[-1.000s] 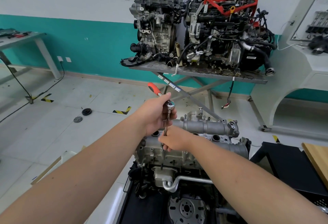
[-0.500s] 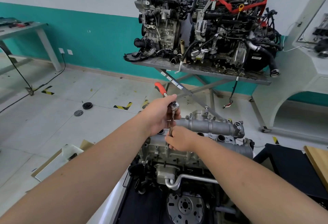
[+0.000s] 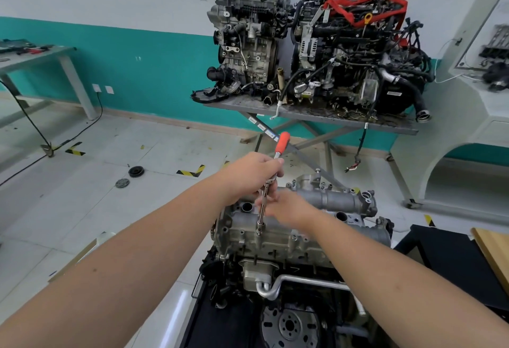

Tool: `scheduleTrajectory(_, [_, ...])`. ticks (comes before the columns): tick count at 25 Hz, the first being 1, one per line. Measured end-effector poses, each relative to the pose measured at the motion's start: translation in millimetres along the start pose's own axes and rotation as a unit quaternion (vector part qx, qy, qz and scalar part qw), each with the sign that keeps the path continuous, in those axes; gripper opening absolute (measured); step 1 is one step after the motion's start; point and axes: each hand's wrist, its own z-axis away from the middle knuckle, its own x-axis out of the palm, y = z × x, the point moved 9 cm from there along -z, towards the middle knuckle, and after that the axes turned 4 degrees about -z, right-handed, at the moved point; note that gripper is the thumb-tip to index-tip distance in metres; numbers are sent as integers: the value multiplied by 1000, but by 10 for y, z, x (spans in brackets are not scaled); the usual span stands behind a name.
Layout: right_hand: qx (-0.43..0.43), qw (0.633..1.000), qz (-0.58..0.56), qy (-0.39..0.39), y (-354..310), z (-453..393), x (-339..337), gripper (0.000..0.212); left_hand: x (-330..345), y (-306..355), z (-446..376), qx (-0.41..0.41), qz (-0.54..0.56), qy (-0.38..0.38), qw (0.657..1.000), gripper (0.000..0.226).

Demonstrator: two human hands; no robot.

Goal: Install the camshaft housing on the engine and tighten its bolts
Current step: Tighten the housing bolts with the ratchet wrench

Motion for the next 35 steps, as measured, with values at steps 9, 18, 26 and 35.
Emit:
scheduleTrajectory(9, [-17, 857, -513, 51, -474, 221, -228, 19, 162, -93, 30, -18, 199, -50, 979, 35])
scheduleTrajectory(18, [35, 901, -430, 49, -583, 255, -209, 18, 338, -209, 152, -9, 482, -95, 871, 14])
scheduleTrajectory(26, [39, 877, -475, 64, -609, 264, -158, 40, 320, -102, 95, -23, 457, -117, 881, 23])
scheduleTrajectory(35, [-86, 767, -610, 180, -367, 438, -240, 14, 238, -178, -34, 36, 343, -43, 938, 19])
